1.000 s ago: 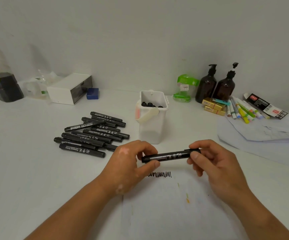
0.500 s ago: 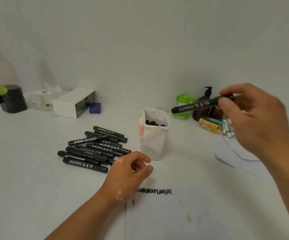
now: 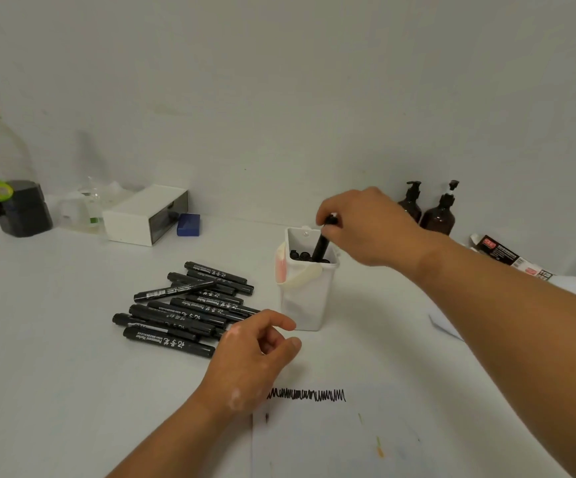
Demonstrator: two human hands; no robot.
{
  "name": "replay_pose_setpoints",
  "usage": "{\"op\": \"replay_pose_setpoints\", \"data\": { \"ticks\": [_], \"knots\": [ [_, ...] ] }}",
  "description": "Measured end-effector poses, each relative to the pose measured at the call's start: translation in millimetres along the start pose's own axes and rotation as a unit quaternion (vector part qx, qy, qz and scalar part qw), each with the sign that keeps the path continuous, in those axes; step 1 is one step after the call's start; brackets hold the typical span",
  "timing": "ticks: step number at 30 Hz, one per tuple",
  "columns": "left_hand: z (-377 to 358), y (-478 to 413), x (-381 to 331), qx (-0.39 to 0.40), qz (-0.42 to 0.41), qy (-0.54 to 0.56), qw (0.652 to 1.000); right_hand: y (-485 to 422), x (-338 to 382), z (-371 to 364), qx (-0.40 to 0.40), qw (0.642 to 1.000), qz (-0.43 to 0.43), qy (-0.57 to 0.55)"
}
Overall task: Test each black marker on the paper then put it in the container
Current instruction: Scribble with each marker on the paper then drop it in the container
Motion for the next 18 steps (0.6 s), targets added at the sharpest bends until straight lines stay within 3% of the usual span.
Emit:
{"op": "replay_pose_setpoints", "data": {
  "ticks": [7, 18],
  "knots": [
    [1, -1, -1, -0.002, -0.006, 0.004, 1.0, -6, 6, -34, 0.077, 0.997, 0.001, -0.01],
    [0, -2, -1, -0.003, -0.009, 0.008, 1.0, -6, 15, -53, 0.125, 0.992, 0.02, 0.024]
  ]
}}
Point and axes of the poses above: each hand's wrist, its own y-axis away from the middle knuckle, its own z-axis out of the back of the hand, x = y × z, the point moved 8 cm from there along -y, towards the middle knuckle, and after that the axes turned 9 degrees about z, right-handed, at the moved point
